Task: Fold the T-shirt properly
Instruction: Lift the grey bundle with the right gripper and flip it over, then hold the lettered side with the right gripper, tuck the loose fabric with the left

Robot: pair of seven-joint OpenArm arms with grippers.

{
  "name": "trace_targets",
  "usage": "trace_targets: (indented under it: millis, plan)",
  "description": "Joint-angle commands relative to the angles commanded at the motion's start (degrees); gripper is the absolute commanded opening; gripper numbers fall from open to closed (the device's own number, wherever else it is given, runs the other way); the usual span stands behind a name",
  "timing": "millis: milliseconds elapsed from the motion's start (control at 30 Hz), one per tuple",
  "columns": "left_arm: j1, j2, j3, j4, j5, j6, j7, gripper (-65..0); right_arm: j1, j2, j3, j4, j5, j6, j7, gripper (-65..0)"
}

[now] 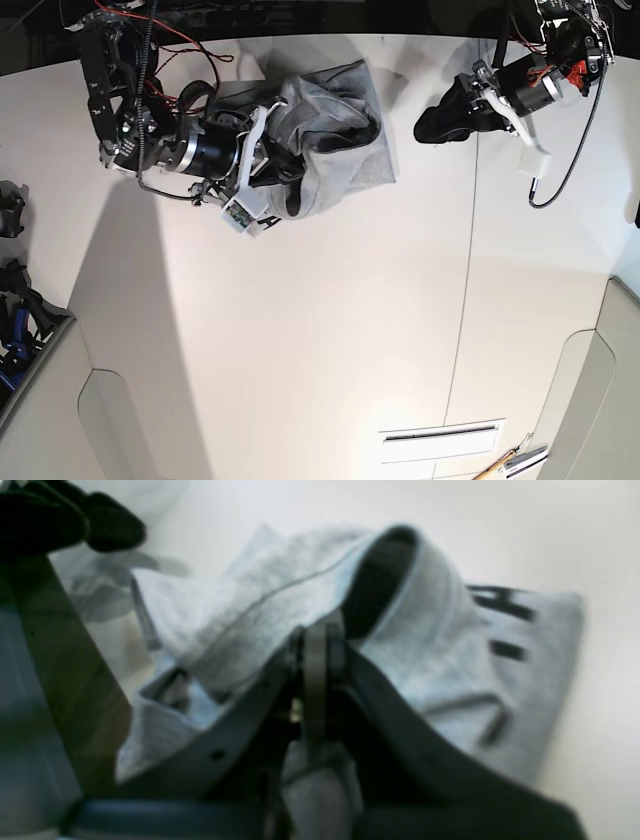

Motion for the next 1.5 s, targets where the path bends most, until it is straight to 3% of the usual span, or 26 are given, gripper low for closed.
trace_targets:
  millis: [167, 333, 433, 600, 733, 833, 900, 967, 1033, 1167, 1267, 1400, 1500]
  plan:
    - [0.11, 0.02, 0.0, 0.0, -0.48, 0.0, 0.92, -21.2, 7.32, -7.5, -5.22, -7.19, -0.55, 0.0, 0.13, -65.0]
    - [1.92, 0.02, 0.0, 0.0, -5.07, 0.0, 3.41, -21.2, 17.09, -16.85, -6.49, -18.14, -2.64, 0.0, 0.96, -65.0]
    - [1.9, 0.0, 0.0, 0.0, -5.05, 0.0, 3.41, -21.2, 21.05, -19.26, -6.47, -19.08, -2.58, 0.0, -1.51, -65.0]
    - [1.88, 0.02, 0.0, 0.2, -7.59, 0.0, 6.4, -22.7, 21.33, -18.99, -2.67, -12.13, -4.98, -0.02, -5.81, -65.0]
    - [1.9, 0.02, 3.37, 5.99, -7.59, 0.0, 6.4, -41.6, 20.83, -15.47, 4.74, -11.34, -5.16, 0.0, -6.34, -65.0]
    - [1.88, 0.02, 10.25, 9.31, -7.59, 0.0, 6.4, -42.2, 18.62, -11.8, 10.91, -11.34, -4.94, 0.02, -6.25, -65.0]
    - [1.92, 0.04, 15.15, 9.07, 1.07, 0.0, 4.26, -41.8, 16.37, -9.35, 14.03, -11.34, -3.87, 0.04, -6.21, -65.0]
    - [1.9, 0.02, 19.3, 8.87, 9.55, 0.0, -1.29, -36.4, 13.99, -6.91, 16.13, -11.34, -1.64, 1.62, -6.19, -65.0]
    - [1.86, 0.02, 22.62, 8.87, 14.91, 0.0, -7.69, -31.8, 11.8, -5.05, 17.55, -11.34, 0.48, 2.8, -5.09, -65.0]
    - [1.55, 0.04, 26.95, 8.87, 26.56, 0.0, -16.28, -31.8, 8.9, -3.61, 18.45, -11.34, 1.01, 2.8, -2.99, -65.0]
    - [1.6, 0.02, 27.45, 8.87, 26.93, 0.0, -16.06, -31.9, 7.67, -3.63, 18.45, -11.34, 1.05, 2.8, -2.29, -65.0]
    - [1.57, 0.02, 27.45, 8.9, 22.32, 0.0, -13.46, -31.9, 7.69, -3.96, 18.43, -11.34, 1.05, 2.8, -0.92, -65.0]
    - [1.66, 0.02, 27.43, 8.9, 25.27, 0.0, -11.85, -31.9, 7.65, -4.59, 18.38, -11.52, 1.03, 2.8, -0.94, -65.0]
